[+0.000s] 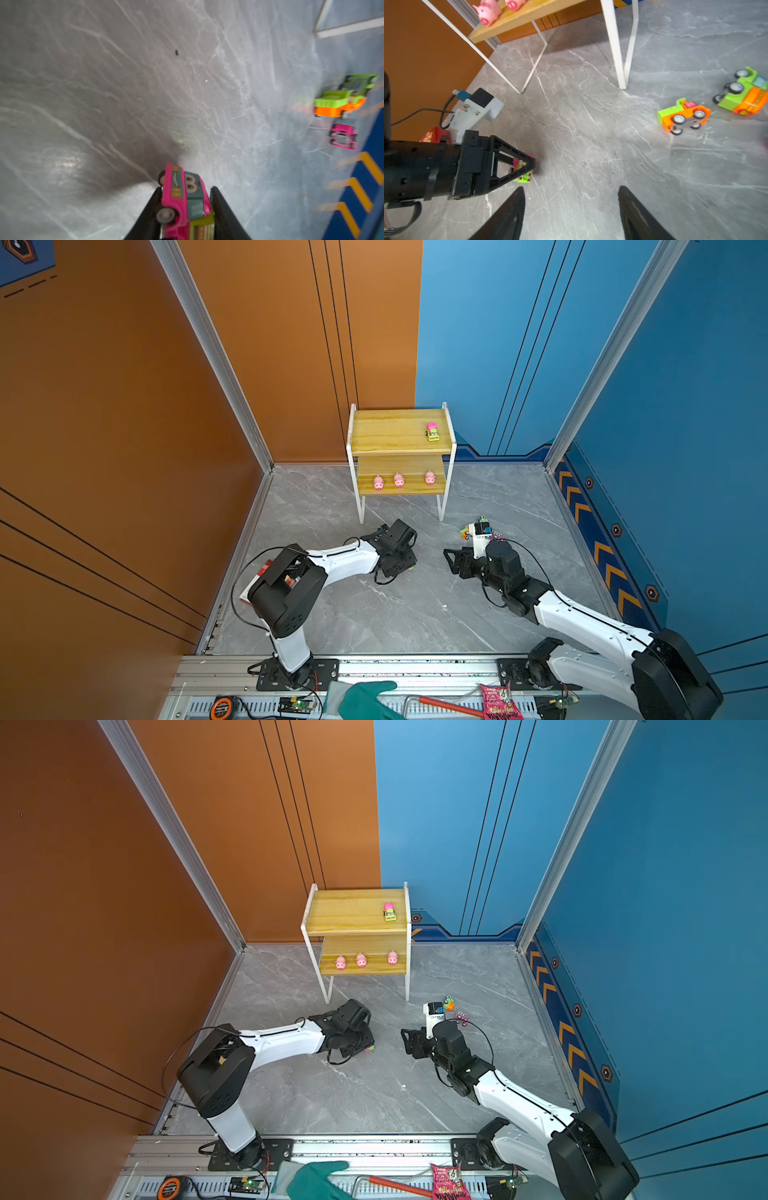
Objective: Place and organize the plastic toys onto the shelf
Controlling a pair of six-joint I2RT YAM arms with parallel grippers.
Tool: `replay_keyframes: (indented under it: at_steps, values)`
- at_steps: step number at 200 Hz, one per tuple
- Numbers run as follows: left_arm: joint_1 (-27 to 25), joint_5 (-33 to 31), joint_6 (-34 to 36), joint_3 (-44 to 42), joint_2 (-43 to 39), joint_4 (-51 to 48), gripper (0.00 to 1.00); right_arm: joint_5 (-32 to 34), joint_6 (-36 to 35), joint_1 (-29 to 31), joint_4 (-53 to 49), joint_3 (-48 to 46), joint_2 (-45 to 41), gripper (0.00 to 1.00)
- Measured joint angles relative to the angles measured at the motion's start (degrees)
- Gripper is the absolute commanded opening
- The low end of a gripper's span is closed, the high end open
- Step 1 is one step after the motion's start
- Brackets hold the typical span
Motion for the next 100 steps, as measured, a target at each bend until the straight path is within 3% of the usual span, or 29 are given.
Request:
replay_keyframes:
  at_steps: [57, 100]
  values:
    - [2.3, 3.2, -8.6, -7.5, -7.3, 15.7, 0.42, -1.5, 4.2, 4.3, 8.8, -0.2, 3.7, 0.71]
    - [3.5, 3.6, -11.0, -8.5, -9.7, 20.9, 0.44, 0.0, 5.1, 8.7, 9.5, 0.6, 5.4, 0.71]
